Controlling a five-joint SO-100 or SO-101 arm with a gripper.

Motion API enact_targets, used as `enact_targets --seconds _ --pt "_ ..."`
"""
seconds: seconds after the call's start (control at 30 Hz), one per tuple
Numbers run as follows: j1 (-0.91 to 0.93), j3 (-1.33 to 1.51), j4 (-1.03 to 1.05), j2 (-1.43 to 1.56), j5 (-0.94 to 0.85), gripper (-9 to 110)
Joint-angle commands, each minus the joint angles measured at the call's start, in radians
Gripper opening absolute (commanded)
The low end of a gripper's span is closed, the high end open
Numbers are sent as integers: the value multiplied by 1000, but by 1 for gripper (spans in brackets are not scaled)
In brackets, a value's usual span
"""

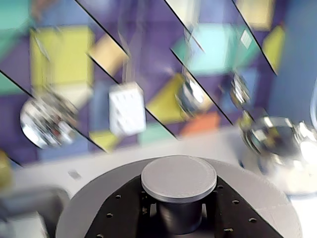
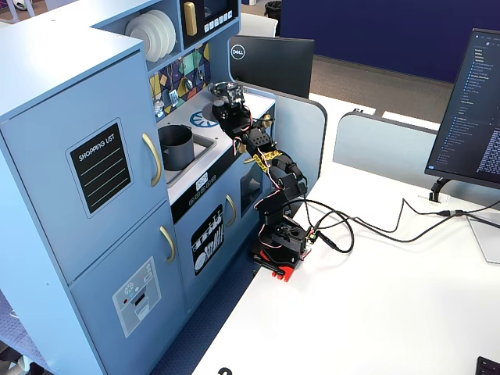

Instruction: Take off the lid from the gray recipient and place it on the counter

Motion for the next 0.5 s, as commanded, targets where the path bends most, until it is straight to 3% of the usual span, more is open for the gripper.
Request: enact_targets --seconds 0.0,0.47 --pt "37 43 -107 32 8 0" --pt "61 103 -344 -239 5 0"
